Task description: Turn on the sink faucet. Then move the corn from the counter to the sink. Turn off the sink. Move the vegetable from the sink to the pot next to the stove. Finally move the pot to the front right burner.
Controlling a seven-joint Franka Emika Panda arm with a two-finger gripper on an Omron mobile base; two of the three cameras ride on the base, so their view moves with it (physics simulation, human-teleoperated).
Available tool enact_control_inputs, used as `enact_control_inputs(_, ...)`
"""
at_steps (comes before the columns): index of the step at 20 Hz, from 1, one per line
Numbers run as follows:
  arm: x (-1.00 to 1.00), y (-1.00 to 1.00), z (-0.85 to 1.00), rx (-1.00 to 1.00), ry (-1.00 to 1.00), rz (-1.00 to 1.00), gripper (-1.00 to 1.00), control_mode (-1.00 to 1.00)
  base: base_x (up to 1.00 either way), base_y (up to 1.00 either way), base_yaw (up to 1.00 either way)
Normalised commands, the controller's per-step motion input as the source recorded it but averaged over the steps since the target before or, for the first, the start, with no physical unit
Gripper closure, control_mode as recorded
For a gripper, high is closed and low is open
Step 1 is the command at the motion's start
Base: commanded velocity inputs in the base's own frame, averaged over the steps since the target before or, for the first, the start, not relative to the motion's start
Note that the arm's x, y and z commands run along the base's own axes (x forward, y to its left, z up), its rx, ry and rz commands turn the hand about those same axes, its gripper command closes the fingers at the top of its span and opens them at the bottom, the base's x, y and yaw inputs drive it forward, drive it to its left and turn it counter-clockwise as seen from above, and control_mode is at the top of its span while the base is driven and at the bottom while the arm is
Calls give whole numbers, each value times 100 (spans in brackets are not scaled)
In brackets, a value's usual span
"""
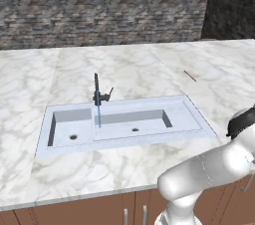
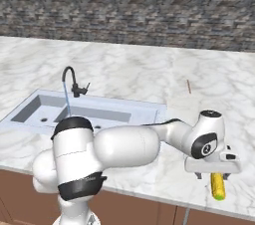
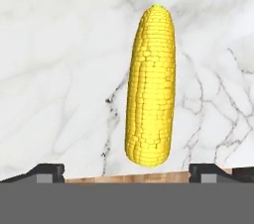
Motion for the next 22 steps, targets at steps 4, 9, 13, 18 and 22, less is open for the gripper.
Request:
enact_control_inputs(4,16,-29,-22,10,0,10,-100,-100,0,0,0)
enact_control_inputs(9,25,-8,-27,7,1,9,-100,-100,0,0,0)
enact_control_inputs(13,22,0,-33,3,2,9,-100,-100,0,0,0)
enact_control_inputs(18,21,0,-38,2,4,8,100,-100,0,0,0)
enact_control_inputs(22,17,3,-20,2,7,7,100,-100,0,0,0)
